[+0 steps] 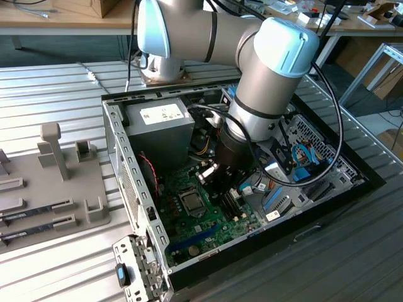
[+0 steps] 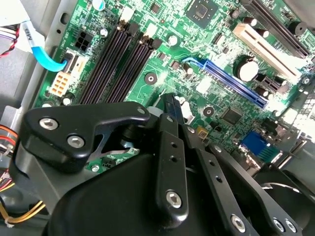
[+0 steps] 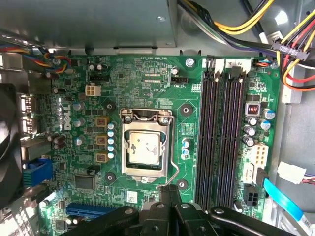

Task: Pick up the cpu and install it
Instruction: 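Install the first cpu locking lever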

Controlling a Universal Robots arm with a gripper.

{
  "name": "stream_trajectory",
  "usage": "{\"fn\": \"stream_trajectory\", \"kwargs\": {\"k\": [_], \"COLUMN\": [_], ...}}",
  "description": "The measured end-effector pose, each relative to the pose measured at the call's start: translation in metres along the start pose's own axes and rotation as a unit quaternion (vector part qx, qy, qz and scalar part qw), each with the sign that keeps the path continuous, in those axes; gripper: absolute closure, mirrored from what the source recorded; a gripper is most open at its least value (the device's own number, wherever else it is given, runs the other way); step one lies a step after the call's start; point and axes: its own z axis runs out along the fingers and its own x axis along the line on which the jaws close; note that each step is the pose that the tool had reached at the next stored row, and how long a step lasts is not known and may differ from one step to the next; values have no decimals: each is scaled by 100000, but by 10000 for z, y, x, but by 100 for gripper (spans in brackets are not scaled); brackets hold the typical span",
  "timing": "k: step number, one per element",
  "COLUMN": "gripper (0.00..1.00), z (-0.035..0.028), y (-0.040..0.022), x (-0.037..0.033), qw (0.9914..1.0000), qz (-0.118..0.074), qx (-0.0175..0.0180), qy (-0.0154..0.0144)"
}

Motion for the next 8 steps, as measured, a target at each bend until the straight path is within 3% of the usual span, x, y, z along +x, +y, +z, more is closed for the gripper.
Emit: {"fn": "stream_trajectory", "kwargs": {"k": [8], "gripper": [90], "z": [-87], "y": [31], "x": [9], "qw": [100000], "qz": [-8], "qx": [-14], "qy": [-4]}}
